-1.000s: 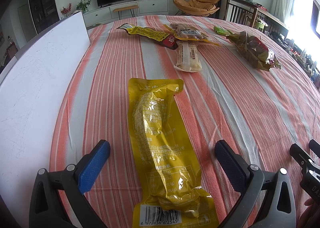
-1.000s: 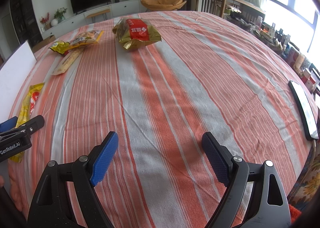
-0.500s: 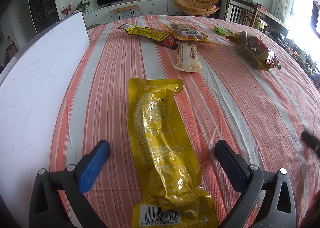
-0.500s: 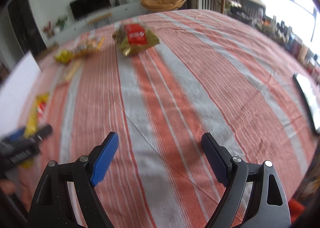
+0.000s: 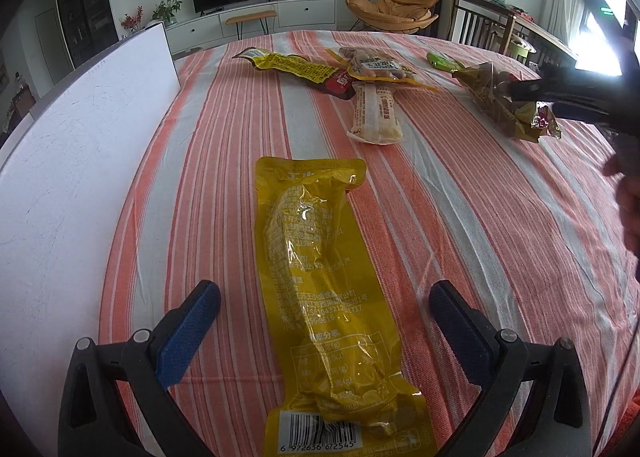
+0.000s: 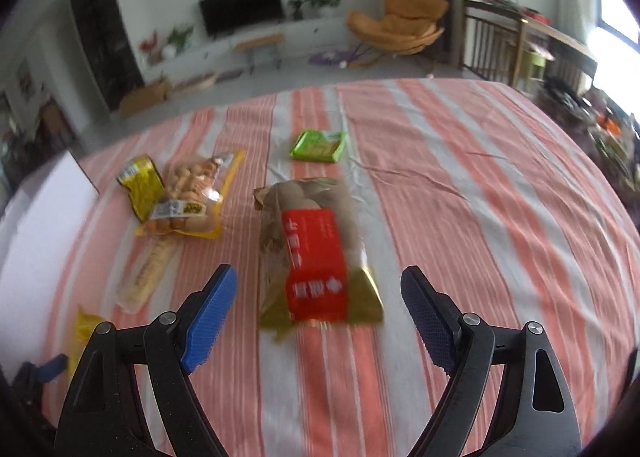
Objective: Organize snacks
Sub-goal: 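Grasp the yellow pack with the left gripper while the right grasps the gold longan bag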
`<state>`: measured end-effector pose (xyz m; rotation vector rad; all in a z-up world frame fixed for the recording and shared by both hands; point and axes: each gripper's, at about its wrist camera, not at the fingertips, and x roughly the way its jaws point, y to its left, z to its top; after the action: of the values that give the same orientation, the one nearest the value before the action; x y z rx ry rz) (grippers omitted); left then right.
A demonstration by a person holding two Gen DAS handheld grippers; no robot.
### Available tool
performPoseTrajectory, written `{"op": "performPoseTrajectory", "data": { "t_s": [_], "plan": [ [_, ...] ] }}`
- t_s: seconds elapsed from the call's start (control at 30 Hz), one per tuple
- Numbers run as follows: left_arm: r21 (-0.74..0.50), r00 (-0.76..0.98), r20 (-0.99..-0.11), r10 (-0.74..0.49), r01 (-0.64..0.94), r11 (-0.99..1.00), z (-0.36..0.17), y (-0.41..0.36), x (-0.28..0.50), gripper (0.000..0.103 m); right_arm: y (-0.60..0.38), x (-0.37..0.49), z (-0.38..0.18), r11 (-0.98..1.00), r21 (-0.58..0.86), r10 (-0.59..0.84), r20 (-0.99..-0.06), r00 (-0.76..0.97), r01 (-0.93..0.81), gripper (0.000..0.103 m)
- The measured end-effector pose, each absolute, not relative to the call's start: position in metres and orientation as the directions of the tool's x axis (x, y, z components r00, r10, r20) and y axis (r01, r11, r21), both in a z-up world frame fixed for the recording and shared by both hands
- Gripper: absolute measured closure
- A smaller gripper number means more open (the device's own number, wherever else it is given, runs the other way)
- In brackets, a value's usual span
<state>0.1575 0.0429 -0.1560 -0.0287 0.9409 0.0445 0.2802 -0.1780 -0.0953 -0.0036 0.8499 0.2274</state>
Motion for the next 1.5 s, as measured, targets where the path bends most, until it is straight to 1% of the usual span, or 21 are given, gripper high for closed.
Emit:
{"op": "performPoseTrajectory", "data": {
  "t_s": [0.07, 0.13, 0.17, 0.2, 0.3, 0.4, 0.53, 0.67, 0.77, 0.87, 1.0, 1.07, 1.13, 1.27, 1.5],
  "plan": [
    [-0.006, 0.588, -0.808, 0.025, -0.051, 0.999, -0.156, 0.043, 0.158, 0.000, -0.164, 0.303, -0.110, 0.976, 0.031, 0.156, -0.791, 0.592, -0.215, 0.017],
    [-0.006, 0.588, -0.808, 0.025, -0.051, 0.999, -0.156, 0.043, 0.158, 0.000, -0.158, 0.313, -0.124, 0.976, 0.034, 0.150, -0.820, 0.552, -0.214, 0.020],
    [-0.006, 0.588, -0.808, 0.025, -0.051, 0.999, -0.156, 0.043, 0.158, 0.000, -0.158, 0.314, -0.128, 0.977, 0.054, 0.161, -0.825, 0.541, -0.209, 0.026],
    [-0.006, 0.588, -0.808, 0.025, -0.051, 0.999, -0.156, 0.043, 0.158, 0.000, -0.158, 0.313, -0.129, 0.979, 0.067, 0.164, -0.822, 0.545, -0.194, 0.034],
    [-0.006, 0.589, -0.808, 0.025, -0.050, 0.999, -0.156, 0.043, 0.158, 0.000, -0.161, 0.296, -0.126, 0.978, 0.127, 0.198, -0.802, 0.564, -0.163, 0.036],
    [-0.006, 0.589, -0.808, 0.025, -0.051, 0.999, -0.156, 0.043, 0.158, 0.000, -0.164, 0.254, -0.114, 0.974, 0.165, 0.226, -0.765, 0.603, -0.156, 0.036],
    [-0.006, 0.589, -0.808, 0.025, -0.050, 0.999, -0.157, 0.043, 0.158, 0.000, -0.163, 0.184, -0.098, 0.977, 0.156, 0.212, -0.725, 0.655, -0.142, 0.035],
    [-0.006, 0.589, -0.808, 0.025, -0.050, 0.999, -0.157, 0.043, 0.158, 0.000, -0.158, 0.135, -0.102, 0.982, 0.137, 0.187, -0.719, 0.669, -0.128, 0.035],
    [-0.006, 0.589, -0.808, 0.025, -0.050, 0.999, -0.157, 0.043, 0.158, 0.000, -0.156, 0.128, -0.118, 0.988, 0.111, 0.157, -0.734, 0.660, -0.112, 0.035],
    [-0.006, 0.589, -0.808, 0.025, -0.050, 0.999, -0.157, 0.043, 0.158, 0.000, -0.164, 0.132, -0.134, 0.990, 0.122, 0.143, -0.764, 0.629, -0.076, 0.030],
    [-0.006, 0.589, -0.808, 0.025, -0.050, 0.999, -0.157, 0.043, 0.158, 0.000, -0.172, 0.128, -0.139, 0.985, 0.164, 0.164, -0.753, 0.637, -0.060, 0.027],
    [-0.006, 0.589, -0.808, 0.025, -0.050, 0.999, -0.157, 0.043, 0.158, 0.000, -0.168, 0.130, -0.139, 0.987, 0.147, 0.157, -0.760, 0.631, -0.069, 0.022],
    [-0.006, 0.589, -0.808, 0.025, -0.050, 0.999, -0.157, 0.043, 0.158, 0.000, -0.162, 0.129, -0.141, 0.990, 0.116, 0.141, -0.769, 0.623, -0.081, 0.019],
    [-0.006, 0.589, -0.808, 0.025, -0.050, 0.999, -0.157, 0.043, 0.158, 0.000, -0.145, 0.132, -0.145, 0.994, 0.001, 0.070, -0.794, 0.604, -0.113, 0.014],
    [-0.006, 0.589, -0.808, 0.024, -0.049, 0.999, -0.156, 0.043, 0.158, 0.000, -0.146, 0.132, -0.146, 0.993, 0.012, 0.081, -0.795, 0.602, -0.116, 0.013]
  ]
}}
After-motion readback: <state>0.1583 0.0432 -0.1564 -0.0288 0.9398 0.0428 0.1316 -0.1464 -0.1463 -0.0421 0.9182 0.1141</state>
